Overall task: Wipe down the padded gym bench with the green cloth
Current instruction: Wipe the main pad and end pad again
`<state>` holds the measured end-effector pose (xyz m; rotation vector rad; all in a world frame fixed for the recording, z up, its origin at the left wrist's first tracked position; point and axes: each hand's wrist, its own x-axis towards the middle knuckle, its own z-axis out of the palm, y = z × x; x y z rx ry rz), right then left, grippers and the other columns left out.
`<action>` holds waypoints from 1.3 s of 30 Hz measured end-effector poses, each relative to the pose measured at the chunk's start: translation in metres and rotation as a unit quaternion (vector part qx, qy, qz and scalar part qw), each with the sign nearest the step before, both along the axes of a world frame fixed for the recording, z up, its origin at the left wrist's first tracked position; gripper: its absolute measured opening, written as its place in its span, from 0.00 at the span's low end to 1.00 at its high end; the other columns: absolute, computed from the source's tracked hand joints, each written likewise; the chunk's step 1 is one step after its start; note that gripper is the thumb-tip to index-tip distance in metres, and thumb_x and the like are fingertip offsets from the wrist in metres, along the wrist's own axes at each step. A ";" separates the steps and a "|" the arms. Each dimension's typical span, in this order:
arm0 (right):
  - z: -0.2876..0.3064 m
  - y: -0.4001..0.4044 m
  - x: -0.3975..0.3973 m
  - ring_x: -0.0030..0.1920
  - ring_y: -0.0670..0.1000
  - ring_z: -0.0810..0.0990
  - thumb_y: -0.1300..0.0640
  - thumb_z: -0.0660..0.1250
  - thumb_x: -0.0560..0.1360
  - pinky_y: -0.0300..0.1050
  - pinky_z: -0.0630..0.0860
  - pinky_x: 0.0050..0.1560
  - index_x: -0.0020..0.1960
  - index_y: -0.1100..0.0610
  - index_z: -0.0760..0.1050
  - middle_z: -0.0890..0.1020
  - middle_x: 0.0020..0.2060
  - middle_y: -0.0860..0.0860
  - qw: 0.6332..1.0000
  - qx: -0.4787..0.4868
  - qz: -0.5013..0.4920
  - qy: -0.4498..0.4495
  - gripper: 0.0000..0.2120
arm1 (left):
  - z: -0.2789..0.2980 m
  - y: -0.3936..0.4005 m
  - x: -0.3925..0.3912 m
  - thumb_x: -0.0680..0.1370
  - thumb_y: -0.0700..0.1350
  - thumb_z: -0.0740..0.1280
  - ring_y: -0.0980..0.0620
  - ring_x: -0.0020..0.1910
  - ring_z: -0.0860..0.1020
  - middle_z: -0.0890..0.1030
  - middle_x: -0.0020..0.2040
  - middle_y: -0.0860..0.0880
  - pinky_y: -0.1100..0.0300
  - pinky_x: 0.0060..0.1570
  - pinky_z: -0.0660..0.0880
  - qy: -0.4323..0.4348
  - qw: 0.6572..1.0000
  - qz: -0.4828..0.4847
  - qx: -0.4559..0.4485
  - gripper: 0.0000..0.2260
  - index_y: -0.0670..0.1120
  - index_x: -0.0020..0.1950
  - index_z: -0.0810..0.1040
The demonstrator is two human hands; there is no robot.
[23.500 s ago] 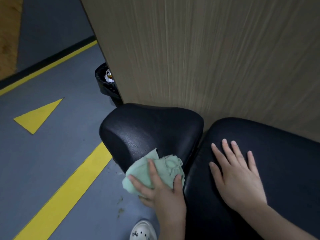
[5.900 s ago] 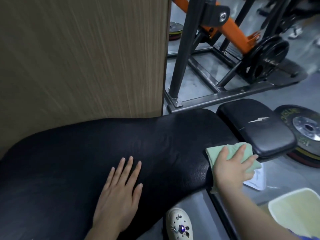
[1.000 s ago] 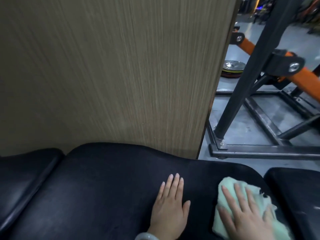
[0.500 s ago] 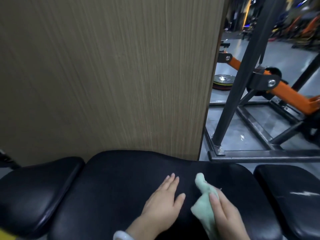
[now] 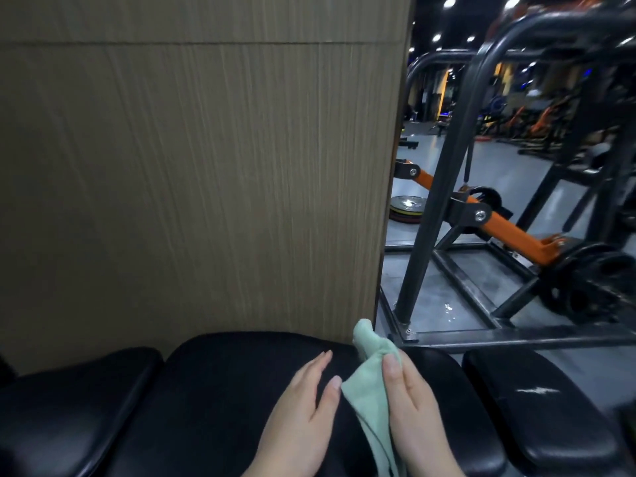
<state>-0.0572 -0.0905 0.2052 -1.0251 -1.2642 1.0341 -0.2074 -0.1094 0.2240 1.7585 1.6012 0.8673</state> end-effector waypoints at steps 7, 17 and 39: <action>0.000 0.018 -0.026 0.62 0.32 0.71 0.41 0.55 0.76 0.38 0.68 0.65 0.64 0.38 0.73 0.74 0.59 0.27 0.992 0.011 -0.047 -0.114 0.19 | 0.001 0.000 -0.022 0.81 0.54 0.58 0.63 0.68 0.65 0.64 0.72 0.59 0.67 0.64 0.61 0.004 0.998 0.062 -0.012 0.19 0.59 0.72 0.62; 0.005 0.022 -0.021 0.58 0.37 0.77 0.43 0.55 0.78 0.40 0.71 0.58 0.61 0.42 0.76 0.81 0.54 0.36 0.998 0.006 -0.038 -0.056 0.17 | -0.002 0.011 -0.032 0.82 0.56 0.53 0.61 0.71 0.60 0.59 0.74 0.60 0.67 0.66 0.59 0.079 0.994 0.070 -0.011 0.21 0.58 0.75 0.56; -0.197 0.053 0.045 0.68 0.58 0.65 0.40 0.40 0.81 0.68 0.51 0.62 0.70 0.43 0.65 0.77 0.65 0.50 0.679 -0.087 0.006 -0.729 0.25 | -0.155 0.079 -0.010 0.83 0.57 0.47 0.55 0.76 0.38 0.41 0.79 0.54 0.59 0.72 0.40 0.307 0.947 0.045 -0.080 0.26 0.51 0.79 0.44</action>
